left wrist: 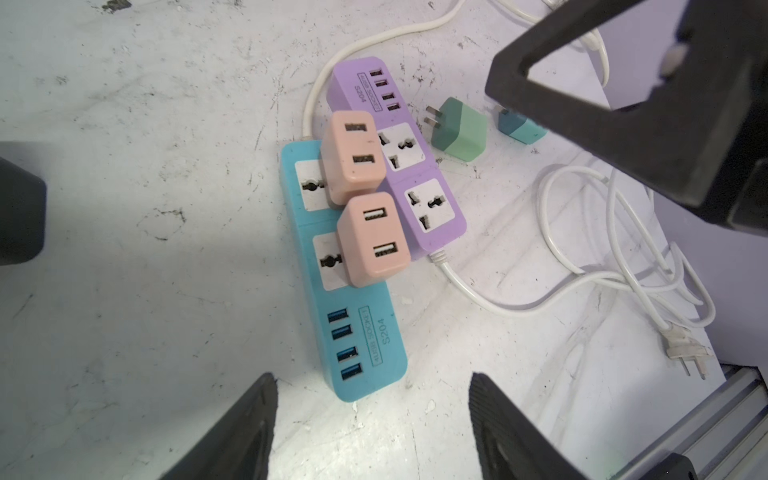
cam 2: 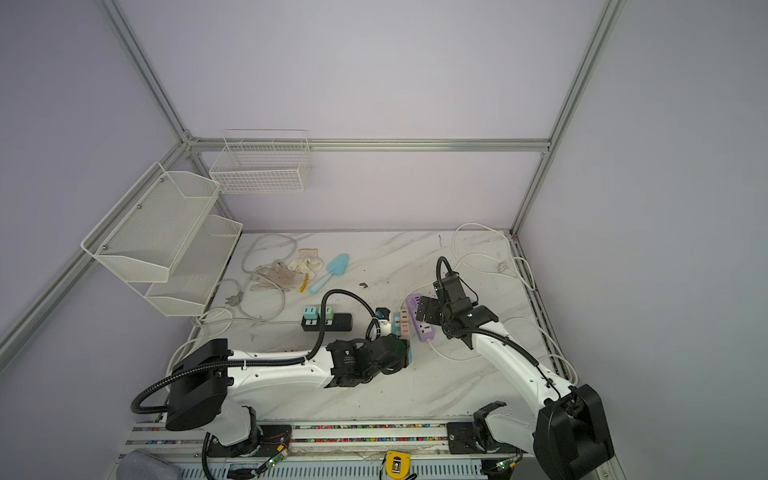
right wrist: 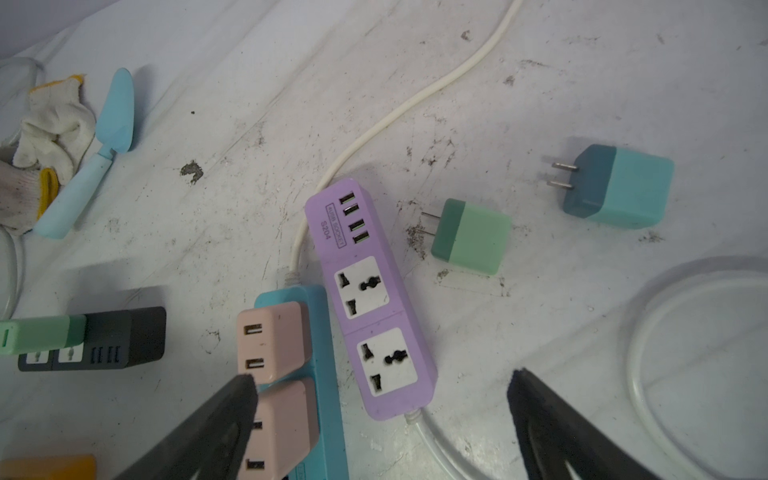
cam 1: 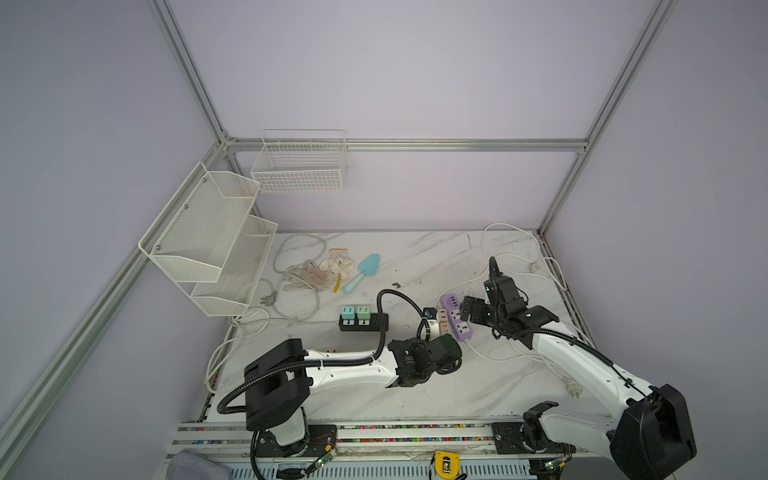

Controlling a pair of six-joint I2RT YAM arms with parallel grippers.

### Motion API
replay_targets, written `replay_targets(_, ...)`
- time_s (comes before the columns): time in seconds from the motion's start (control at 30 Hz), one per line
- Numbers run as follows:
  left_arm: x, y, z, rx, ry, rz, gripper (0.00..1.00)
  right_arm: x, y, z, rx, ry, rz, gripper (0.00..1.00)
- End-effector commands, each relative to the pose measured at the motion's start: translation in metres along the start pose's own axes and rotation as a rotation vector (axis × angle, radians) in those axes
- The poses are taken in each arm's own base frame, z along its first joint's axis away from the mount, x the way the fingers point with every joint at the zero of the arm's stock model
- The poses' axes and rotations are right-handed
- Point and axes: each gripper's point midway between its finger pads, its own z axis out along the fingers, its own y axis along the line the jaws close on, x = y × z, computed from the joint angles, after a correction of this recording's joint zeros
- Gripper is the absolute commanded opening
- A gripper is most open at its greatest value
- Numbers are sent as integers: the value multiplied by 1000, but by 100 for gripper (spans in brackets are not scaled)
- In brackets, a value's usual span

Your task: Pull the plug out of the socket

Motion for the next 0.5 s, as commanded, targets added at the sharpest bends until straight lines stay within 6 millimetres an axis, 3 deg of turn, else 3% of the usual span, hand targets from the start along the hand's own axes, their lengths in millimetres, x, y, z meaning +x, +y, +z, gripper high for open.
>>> replay_targets(0.0,-11,19,7,27,-20,-23,70,8,3,-4,56,23,-22,98)
replay_targets(0.3,-30,50,31,95,-18,-133,62,40,29,-6,83,64,-93,97)
replay_targets(0.47,-37,50,44,142,-25,-165,61,58,40,-6,47,89,-89,95)
